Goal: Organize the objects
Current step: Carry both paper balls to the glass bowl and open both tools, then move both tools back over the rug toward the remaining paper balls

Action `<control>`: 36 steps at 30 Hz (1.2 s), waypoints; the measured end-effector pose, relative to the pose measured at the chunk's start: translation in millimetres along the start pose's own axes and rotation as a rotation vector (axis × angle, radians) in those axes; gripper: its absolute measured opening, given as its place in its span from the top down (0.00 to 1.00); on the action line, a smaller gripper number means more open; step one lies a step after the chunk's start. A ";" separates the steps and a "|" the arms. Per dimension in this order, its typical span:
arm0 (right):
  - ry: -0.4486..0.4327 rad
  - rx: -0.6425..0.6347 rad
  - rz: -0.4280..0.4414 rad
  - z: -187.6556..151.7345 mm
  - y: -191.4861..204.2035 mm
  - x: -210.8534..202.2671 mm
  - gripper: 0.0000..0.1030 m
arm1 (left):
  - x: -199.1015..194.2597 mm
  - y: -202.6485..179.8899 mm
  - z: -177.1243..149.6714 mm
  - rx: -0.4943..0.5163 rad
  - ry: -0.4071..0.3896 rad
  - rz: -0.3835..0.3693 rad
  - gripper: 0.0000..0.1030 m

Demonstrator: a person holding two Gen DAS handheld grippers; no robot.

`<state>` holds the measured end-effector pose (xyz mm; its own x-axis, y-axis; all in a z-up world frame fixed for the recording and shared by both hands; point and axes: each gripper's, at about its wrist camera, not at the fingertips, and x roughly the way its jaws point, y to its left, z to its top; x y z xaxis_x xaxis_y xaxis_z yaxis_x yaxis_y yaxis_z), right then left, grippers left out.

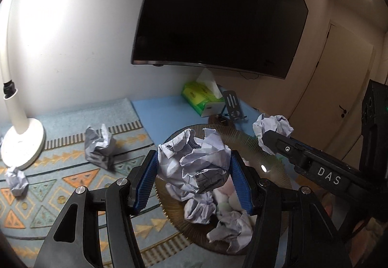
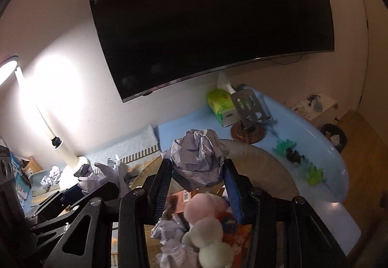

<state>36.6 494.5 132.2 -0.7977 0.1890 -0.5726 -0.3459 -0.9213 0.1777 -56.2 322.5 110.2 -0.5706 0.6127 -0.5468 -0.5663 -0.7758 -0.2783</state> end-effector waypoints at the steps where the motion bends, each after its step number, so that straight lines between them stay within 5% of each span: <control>1: -0.003 -0.016 -0.018 1.1 0.0 1.9 0.59 | 6.9 -2.7 1.8 -0.002 0.008 -0.008 0.46; 7: -0.033 -0.031 -0.071 7.6 -6.5 15.1 0.58 | 35.9 -14.1 10.3 0.005 0.033 -0.022 0.45; 11: -0.028 -0.004 -0.079 3.2 -17.1 23.7 0.50 | 42.3 -18.2 7.3 0.020 0.009 0.003 0.33; 14: -0.007 0.028 -0.063 -1.4 -24.3 23.6 0.50 | 41.0 -15.3 1.2 0.019 0.029 -0.020 0.25; 21: -0.031 0.032 -0.029 -13.2 -9.2 -7.1 0.50 | 11.0 13.2 -10.2 -0.041 0.027 -0.024 0.25; 28: -0.021 -0.080 0.123 -41.2 67.6 -29.2 0.50 | -54.1 68.4 -30.4 -0.119 -0.037 0.081 0.25; 36: 0.041 -0.258 0.246 -89.7 181.5 -5.3 0.50 | -116.0 152.6 -70.9 -0.223 -0.019 0.327 0.25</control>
<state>22.3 295.8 95.8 -0.8193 -0.0584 -0.5704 -0.0054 -0.9940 0.1094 -34.3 122.3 75.2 -0.7116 0.3289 -0.6208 -0.2112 -0.9429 -0.2576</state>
